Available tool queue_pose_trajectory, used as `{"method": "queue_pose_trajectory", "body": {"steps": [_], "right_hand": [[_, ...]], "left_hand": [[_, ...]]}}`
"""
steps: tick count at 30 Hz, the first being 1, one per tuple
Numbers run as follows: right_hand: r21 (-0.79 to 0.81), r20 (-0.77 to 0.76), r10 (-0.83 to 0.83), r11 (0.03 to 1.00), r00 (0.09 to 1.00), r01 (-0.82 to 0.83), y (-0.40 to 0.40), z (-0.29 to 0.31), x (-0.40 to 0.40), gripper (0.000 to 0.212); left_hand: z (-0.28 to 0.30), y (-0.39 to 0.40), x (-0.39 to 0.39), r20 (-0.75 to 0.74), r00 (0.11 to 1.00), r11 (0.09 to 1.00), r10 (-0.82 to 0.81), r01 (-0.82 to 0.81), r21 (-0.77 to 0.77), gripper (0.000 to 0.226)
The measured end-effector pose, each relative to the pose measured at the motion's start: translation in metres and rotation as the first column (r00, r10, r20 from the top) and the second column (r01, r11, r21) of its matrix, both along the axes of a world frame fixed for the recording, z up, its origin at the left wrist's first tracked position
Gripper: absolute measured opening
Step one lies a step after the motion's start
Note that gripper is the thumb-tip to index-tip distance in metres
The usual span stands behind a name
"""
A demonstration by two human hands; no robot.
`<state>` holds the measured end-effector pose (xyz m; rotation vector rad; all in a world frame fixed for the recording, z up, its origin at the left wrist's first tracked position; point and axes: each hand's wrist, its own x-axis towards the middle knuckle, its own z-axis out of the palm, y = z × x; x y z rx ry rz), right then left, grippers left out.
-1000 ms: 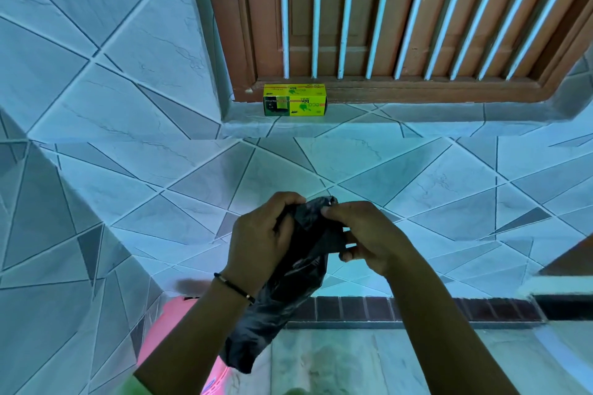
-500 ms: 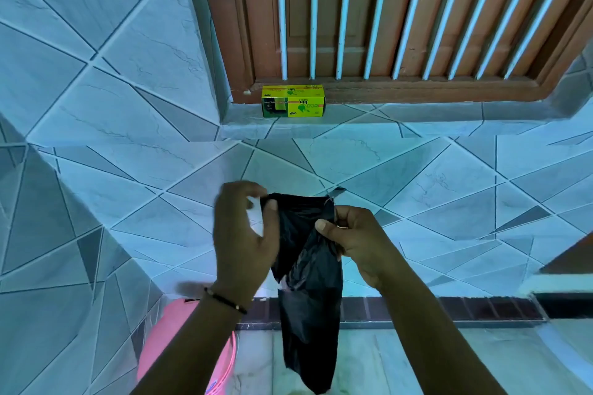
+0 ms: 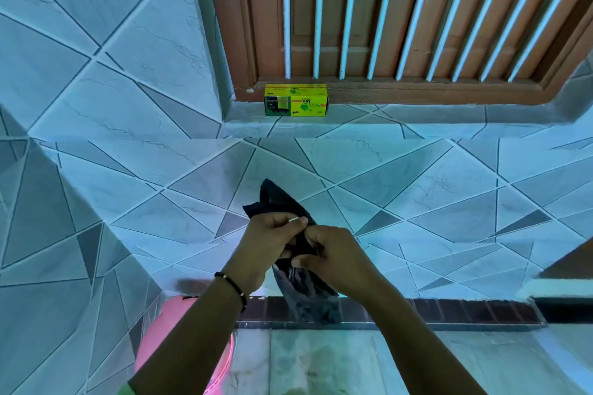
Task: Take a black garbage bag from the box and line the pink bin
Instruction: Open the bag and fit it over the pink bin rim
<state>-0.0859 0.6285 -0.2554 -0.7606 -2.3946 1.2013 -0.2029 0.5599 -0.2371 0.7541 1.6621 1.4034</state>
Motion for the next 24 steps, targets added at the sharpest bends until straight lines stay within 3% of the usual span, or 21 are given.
{"method": "queue_pose_trajectory", "body": {"steps": [5,10,12,16,20,24], "right_hand": [[-0.114,0.014,0.002,0.993,1.0,-0.001,0.007,-0.001,0.006,0.032],[-0.439,-0.21,-0.177,0.896,0.962,0.069,0.015,0.006,0.011,0.006],[-0.509,-0.25,-0.195,0.86,0.948,0.043,0.014,0.008,0.009,0.008],[-0.582,-0.266,-0.234,0.812,0.935,0.038,0.01,0.01,0.009,0.003],[-0.624,-0.276,-0.225,0.781,0.934,0.004,0.012,0.007,0.01,0.011],[-0.699,-0.278,-0.288,0.715,0.916,0.013,0.016,0.006,0.015,0.018]], "left_hand": [[-0.008,-0.001,-0.003,0.026,0.995,0.995,0.098,-0.099,0.012,0.014],[-0.01,-0.003,-0.002,0.077,0.991,0.992,0.11,-0.114,0.051,0.011],[-0.012,-0.003,0.0,0.124,0.991,0.995,0.055,-0.064,0.073,0.014],[-0.014,-0.005,0.001,0.211,0.977,0.997,-0.042,0.026,0.079,0.033],[-0.014,-0.009,0.0,0.286,0.953,0.992,-0.104,0.077,0.104,0.021],[-0.015,-0.011,-0.005,0.358,0.933,0.993,-0.025,-0.018,0.115,0.008]]}}
